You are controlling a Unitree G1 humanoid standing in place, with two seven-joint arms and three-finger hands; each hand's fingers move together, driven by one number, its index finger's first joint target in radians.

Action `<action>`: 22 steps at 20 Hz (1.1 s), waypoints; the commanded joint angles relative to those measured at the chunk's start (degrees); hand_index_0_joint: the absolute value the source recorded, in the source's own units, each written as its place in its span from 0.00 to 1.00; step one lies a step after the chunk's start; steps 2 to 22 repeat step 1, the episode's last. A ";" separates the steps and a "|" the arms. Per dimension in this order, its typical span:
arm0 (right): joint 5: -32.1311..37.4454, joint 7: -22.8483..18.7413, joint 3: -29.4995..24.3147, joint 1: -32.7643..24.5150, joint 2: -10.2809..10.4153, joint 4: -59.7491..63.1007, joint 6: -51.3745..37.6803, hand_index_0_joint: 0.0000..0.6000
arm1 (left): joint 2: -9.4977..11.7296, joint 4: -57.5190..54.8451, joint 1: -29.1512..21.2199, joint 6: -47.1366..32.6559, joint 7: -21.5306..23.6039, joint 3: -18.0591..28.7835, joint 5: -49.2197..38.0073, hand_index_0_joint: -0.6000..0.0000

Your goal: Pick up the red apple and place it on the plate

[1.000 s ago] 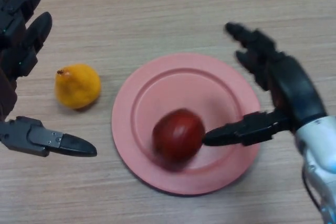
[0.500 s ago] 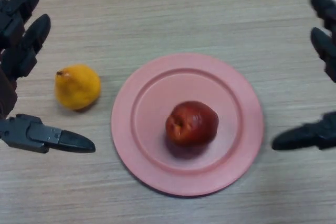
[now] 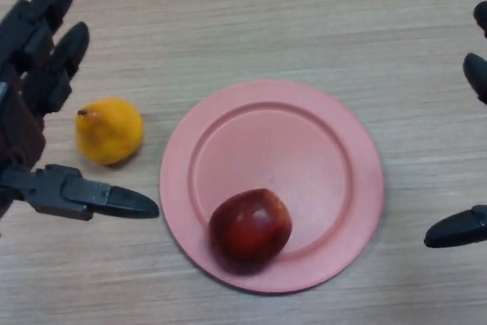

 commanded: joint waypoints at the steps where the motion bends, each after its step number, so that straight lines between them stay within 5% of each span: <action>1: -0.87 -1.48 -1.82 -1.12 -0.48 -2.92 -7.65 0.00 | 2.31 -2.99 -1.00 -7.44 0.16 3.63 -0.31 1.00; 22: -0.87 -1.48 -1.82 -1.12 -0.48 -2.92 -7.65 0.00 | 2.31 -2.99 -1.00 -7.44 0.16 3.63 -0.31 1.00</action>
